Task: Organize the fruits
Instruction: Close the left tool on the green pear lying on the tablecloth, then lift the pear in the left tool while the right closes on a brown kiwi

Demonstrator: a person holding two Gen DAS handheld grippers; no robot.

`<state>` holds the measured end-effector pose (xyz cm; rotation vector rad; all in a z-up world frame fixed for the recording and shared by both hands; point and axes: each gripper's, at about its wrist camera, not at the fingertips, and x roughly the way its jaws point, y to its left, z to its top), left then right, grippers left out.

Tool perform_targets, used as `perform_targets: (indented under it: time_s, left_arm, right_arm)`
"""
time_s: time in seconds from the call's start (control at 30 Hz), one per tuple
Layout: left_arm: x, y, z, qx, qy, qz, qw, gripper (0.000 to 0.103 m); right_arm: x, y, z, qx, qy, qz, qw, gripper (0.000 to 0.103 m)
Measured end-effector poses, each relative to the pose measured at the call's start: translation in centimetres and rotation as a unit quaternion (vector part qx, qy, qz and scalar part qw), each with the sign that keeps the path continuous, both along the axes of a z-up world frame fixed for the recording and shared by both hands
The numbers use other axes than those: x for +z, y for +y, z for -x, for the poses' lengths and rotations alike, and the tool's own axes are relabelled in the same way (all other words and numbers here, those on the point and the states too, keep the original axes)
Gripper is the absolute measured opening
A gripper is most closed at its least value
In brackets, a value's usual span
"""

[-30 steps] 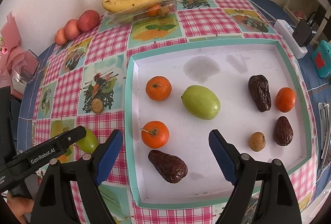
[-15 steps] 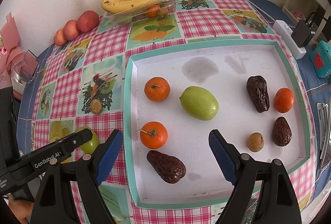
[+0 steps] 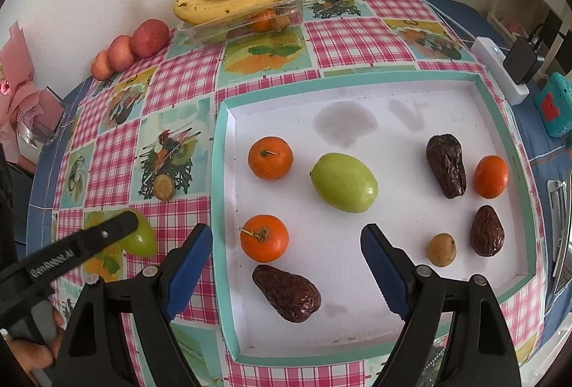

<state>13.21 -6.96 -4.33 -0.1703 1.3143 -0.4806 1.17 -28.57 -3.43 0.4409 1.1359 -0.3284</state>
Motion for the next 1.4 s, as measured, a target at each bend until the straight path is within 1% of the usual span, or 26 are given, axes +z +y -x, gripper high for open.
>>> perform_targets:
  time_s: [0.07, 0.13, 0.27, 0.33, 0.43, 0.47, 0.5, 0.53, 0.57, 0.67, 0.73, 0.77, 0.87, 0.97, 1.07, 1.17, 1.4]
  left_arm:
    - [0.7, 1.0, -0.4, 0.014, -0.009, 0.003, 0.9999, 0.039]
    - [1.3, 1.7, -0.8, 0.026, -0.018, 0.004, 0.9995, 0.039]
    - [2.2, 3.1, -1.5, 0.043, -0.019, 0.034, 0.9983, 0.039]
    - [2.3, 3.5, -1.8, 0.049, -0.020, 0.040, 0.9978, 0.039]
    - [2.1, 4.2, -2.4, 0.059, -0.015, 0.048, 0.9969, 0.039]
    - [2.0, 4.5, -2.7, 0.064, -0.012, 0.053, 0.9965, 0.039]
    - [1.8, 4.8, -3.0, 0.068, -0.008, 0.058, 0.9960, 0.039]
    - [1.7, 5.0, -3.1, 0.071, -0.006, 0.061, 0.9956, 0.039]
    - [1.6, 5.3, -3.1, 0.074, -0.003, 0.065, 0.9952, 0.039]
    - [1.2, 6.1, -3.4, 0.083, 0.003, 0.070, 0.9941, 0.039]
    - [1.0, 6.4, -3.5, 0.087, 0.005, 0.068, 0.9939, 0.039]
    - [0.9, 6.5, -3.6, 0.088, 0.007, 0.069, 0.9937, 0.039]
    - [0.4, 6.7, -3.9, 0.091, 0.016, 0.077, 0.9928, 0.039]
    - [0.1, 6.9, -4.0, 0.094, 0.020, 0.078, 0.9923, 0.039]
    - [0.0, 7.0, -4.1, 0.097, 0.022, 0.079, 0.9919, 0.039]
    - [-0.2, 7.2, -4.2, 0.100, 0.024, 0.079, 0.9916, 0.039]
    - [-0.3, 7.3, -4.2, 0.103, 0.025, 0.078, 0.9913, 0.039]
  right_arm:
    - [0.1, 0.3, -0.3, 0.003, -0.002, 0.006, 1.000, 0.086]
    - [0.5, 0.8, -0.5, 0.006, -0.017, 0.011, 1.000, 0.086]
    - [1.8, 2.3, -1.3, 0.030, -0.047, 0.032, 0.998, 0.085]
    - [2.2, 3.1, -1.9, 0.044, -0.055, 0.043, 0.997, 0.085]
    - [2.5, 4.4, -2.8, 0.065, -0.065, 0.045, 0.995, 0.085]
    - [2.6, 4.9, -3.2, 0.077, -0.068, 0.048, 0.994, 0.084]
    - [2.6, 5.4, -3.5, 0.085, -0.069, 0.050, 0.993, 0.081]
    - [2.6, 5.9, -4.0, 0.092, -0.068, 0.051, 0.992, 0.078]
    - [2.4, 6.3, -4.4, 0.098, -0.067, 0.050, 0.992, 0.072]
    - [1.2, 7.2, -5.8, 0.113, -0.053, 0.030, 0.992, 0.067]
    - [0.3, 7.5, -6.6, 0.113, -0.044, 0.014, 0.993, 0.056]
    - [-0.1, 7.6, -7.0, 0.113, -0.039, 0.009, 0.993, 0.049]
    - [-1.1, 8.1, -8.1, 0.113, -0.028, 0.011, 0.993, 0.047]
    - [-1.9, 8.7, -9.1, 0.118, -0.020, 0.014, 0.993, 0.043]
    - [-2.7, 9.0, -10.0, 0.116, -0.011, 0.014, 0.993, 0.043]
    - [-3.3, 9.1, -10.7, 0.117, -0.004, 0.013, 0.993, 0.040]
    - [-4.2, 9.4, -11.6, 0.117, 0.004, 0.013, 0.993, 0.036]
